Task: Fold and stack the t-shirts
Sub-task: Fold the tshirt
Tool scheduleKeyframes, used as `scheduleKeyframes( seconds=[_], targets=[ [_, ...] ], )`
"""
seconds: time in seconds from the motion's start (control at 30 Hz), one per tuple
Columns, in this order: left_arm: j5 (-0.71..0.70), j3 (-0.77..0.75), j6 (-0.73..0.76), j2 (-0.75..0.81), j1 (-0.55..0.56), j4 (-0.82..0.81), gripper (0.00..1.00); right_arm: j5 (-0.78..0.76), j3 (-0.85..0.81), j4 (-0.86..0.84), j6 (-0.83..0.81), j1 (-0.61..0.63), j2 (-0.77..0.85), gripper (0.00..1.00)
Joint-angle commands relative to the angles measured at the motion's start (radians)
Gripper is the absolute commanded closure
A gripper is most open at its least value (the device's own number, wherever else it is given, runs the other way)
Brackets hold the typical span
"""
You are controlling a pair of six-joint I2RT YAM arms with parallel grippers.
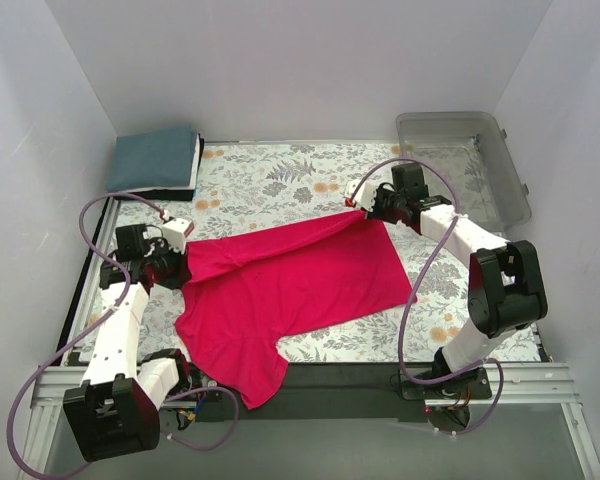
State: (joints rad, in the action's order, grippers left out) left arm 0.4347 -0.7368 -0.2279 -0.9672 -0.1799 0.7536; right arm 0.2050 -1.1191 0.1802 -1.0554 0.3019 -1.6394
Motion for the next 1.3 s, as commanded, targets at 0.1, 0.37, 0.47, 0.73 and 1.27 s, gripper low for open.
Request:
scheduleKeyframes(
  seconds=[0.1,0.37,0.47,0.73,1.27],
  targets=[
    [0.019,0.042,0.035,-0.007,0.008,0.009,1.00,0.020,0.053,0.031,-0.057,-0.003,0.038,0.99],
    [-0.028,0.007,-0.028,-0.059,0.011,-0.059,1.00,0.014,0.004,0.047,-0.054,0.000,0.003,0.99],
    [-0.076,-0.103,-0.105,-0.146,0.010,-0.149,1.00,0.002,-0.103,0.047,-0.028,0.000,-0.039,0.99],
    [-0.137,-0.548,-0.209,-0.520,0.010,-0.301,1.00,-0.041,-0.407,0.021,0.118,-0.001,-0.207,0.99],
    [-0.114,-0.504,-0.208,-0.535,0.011,-0.346,1.00,-0.035,-0.400,-0.021,0.101,0.000,-0.267,0.99]
  ],
)
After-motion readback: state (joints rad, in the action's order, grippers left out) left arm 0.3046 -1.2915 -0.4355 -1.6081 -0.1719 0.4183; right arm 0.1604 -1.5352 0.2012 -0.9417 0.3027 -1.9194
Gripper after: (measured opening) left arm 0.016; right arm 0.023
